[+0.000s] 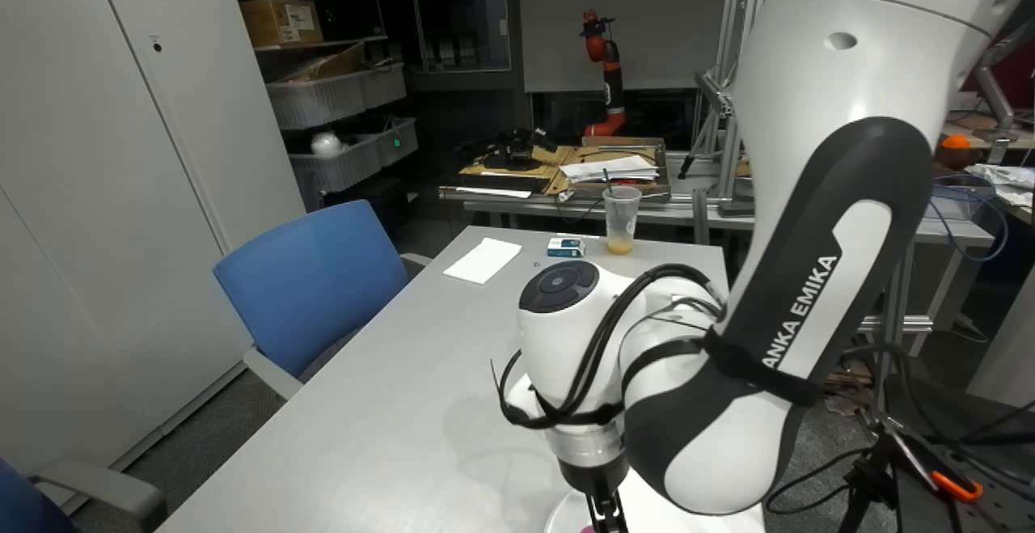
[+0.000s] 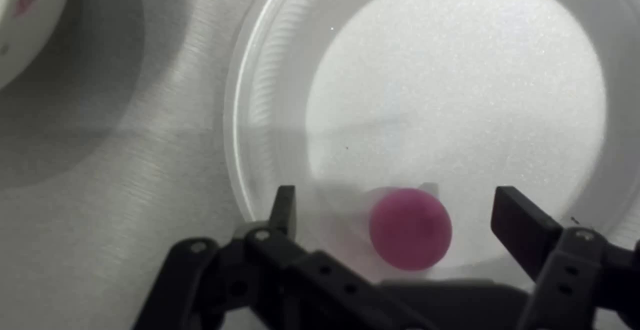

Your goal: Transfer the balls from the plate to the bowl

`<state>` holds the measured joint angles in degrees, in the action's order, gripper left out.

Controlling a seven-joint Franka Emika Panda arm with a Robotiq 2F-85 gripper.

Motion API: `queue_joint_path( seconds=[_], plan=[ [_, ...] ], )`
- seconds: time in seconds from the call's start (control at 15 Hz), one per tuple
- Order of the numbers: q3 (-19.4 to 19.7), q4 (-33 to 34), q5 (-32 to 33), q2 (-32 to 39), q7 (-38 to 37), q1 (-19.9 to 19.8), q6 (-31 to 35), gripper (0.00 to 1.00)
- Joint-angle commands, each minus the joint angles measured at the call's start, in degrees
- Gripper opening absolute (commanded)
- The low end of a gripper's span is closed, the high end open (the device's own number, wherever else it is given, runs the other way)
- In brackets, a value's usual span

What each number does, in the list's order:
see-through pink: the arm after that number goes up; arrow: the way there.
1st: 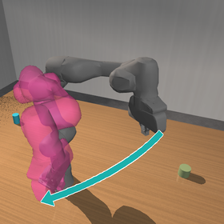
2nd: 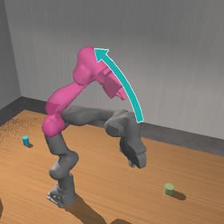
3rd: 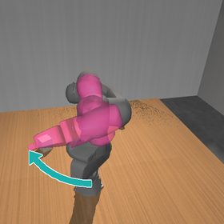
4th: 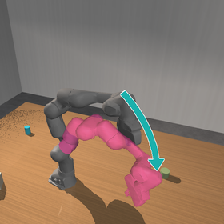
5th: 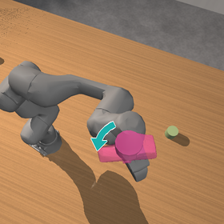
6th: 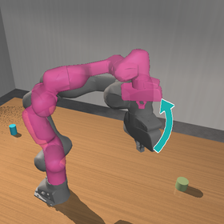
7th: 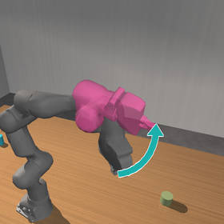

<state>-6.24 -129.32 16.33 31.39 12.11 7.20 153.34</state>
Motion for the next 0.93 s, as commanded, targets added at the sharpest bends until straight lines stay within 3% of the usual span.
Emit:
queue_joint_path(
  seconds=[0.0,0.27,0.53,0.87],
  plan=[
    [-0.45,-0.17,-0.95,-0.42,-0.51,1.06,-1.64,1.00],
    [-0.54,0.58,-0.77,0.54,-0.68,1.77,-1.51,1.00],
    [0.13,1.32,-0.54,1.54,-1.51,2.29,-1.29,0.90],
    [0.37,1.99,-0.60,2.59,-2.26,2.19,-1.17,0.88]
  ],
)
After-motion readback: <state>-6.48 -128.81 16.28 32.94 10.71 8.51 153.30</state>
